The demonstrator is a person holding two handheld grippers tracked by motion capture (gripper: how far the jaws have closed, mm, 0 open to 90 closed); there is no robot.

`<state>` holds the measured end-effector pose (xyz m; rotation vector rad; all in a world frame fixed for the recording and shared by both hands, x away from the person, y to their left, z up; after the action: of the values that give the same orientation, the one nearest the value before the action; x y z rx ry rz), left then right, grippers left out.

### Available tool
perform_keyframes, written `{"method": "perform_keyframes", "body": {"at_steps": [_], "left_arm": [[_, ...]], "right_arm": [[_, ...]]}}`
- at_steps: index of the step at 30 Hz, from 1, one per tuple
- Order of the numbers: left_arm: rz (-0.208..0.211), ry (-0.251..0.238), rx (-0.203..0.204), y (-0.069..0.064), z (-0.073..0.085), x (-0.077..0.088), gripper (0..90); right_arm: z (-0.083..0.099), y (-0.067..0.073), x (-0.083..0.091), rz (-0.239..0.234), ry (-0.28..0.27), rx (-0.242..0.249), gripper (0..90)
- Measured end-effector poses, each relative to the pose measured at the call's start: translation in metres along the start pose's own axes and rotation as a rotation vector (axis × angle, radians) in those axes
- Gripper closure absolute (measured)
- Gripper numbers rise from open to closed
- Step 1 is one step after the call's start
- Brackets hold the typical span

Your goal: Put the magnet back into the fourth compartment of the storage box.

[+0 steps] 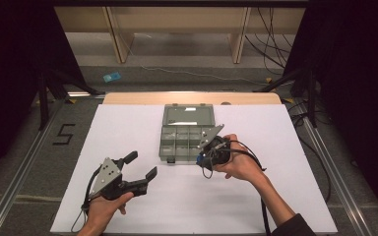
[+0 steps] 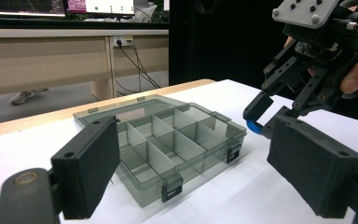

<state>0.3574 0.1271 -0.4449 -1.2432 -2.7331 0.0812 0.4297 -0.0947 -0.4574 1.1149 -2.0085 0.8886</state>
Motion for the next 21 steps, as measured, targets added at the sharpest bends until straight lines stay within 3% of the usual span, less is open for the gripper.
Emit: {"method": "perform_keyframes", "body": {"at_steps": [21], "left_arm": [[0.013, 0.005, -0.001, -0.003, 0.000, -0.001, 16.0]], "right_arm": [[0.010, -0.021, 0.001, 0.050, -0.006, -0.051, 62.6]]}}
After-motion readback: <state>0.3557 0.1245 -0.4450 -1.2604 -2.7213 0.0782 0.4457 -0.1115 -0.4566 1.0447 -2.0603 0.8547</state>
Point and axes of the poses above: each handheld gripper's, and its own axes: x roughly backward along the jaws, z roughly out of its underside, y roughly to its left, the point moved 7 cm from there along -x, roughly forward along the jaws, and after that the axes turned 9 degrees about z, right-handed, at the moved point
